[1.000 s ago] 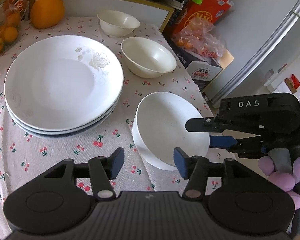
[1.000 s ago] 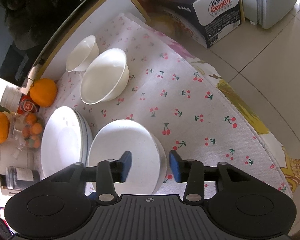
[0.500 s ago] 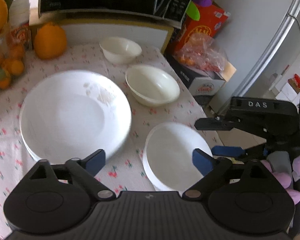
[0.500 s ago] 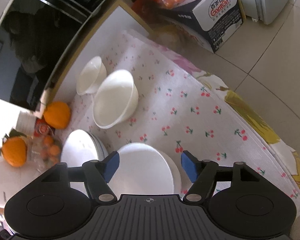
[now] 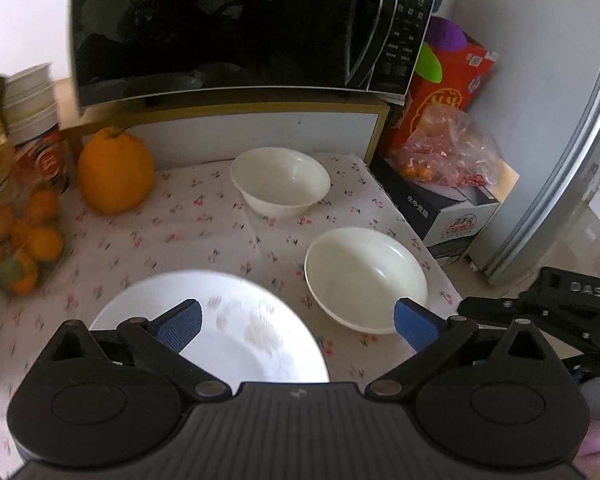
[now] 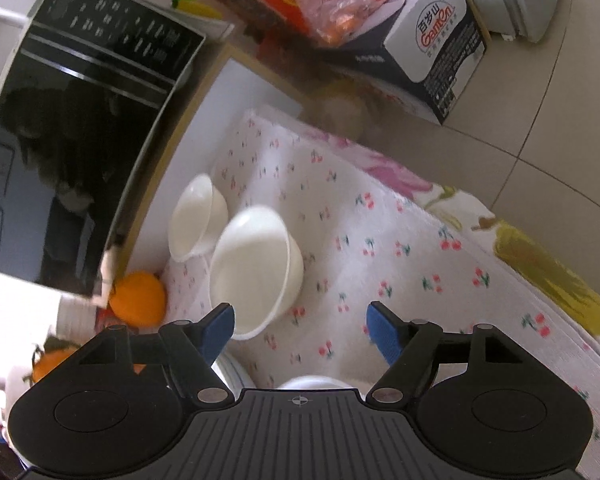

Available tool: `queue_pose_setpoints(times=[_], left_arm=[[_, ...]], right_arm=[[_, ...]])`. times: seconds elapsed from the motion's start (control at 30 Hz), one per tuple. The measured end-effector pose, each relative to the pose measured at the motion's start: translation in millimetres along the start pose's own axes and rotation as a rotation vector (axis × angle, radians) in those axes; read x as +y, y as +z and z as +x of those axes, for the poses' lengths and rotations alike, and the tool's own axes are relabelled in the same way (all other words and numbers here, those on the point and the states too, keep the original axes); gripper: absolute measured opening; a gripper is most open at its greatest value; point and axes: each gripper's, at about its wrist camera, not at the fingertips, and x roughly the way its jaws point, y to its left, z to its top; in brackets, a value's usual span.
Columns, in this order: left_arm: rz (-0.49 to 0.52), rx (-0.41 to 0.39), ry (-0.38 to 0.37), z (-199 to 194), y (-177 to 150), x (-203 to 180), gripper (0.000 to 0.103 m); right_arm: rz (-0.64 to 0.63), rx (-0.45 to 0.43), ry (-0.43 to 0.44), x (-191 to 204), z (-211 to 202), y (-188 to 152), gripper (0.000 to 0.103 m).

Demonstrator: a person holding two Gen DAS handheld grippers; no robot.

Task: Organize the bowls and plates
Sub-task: 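Move both tools to the cream bowl and close them on its rim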

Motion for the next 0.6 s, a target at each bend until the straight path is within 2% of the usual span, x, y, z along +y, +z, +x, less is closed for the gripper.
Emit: queue_pose_setpoints(times=[0.2, 0.33, 0.43, 0.53, 0.6], left_arm=[[0.045, -0.005, -0.051, 32, 12, 0, 0.102], [0.029, -0.025, -0.081, 46, 15, 5, 0.101], [-0.011, -0.026, -0.112, 57, 16, 10, 0.094], [-0.034, -0.027, -0.143, 66, 14, 13, 0.083], [-0.035, -0.028, -0.162, 71, 15, 12, 0.071]], right_arm=[[0.05, -0.042, 0.034, -2, 11, 7, 0.074], [0.075, -0.067, 0.049, -4, 18, 11, 0.074], [0.099, -0.098, 0.036, -8, 22, 13, 0.075], [0.131, -0.109, 0.048, -11, 26, 15, 0.075], [0.134, -0.118, 0.05, -11, 27, 16, 0.075]])
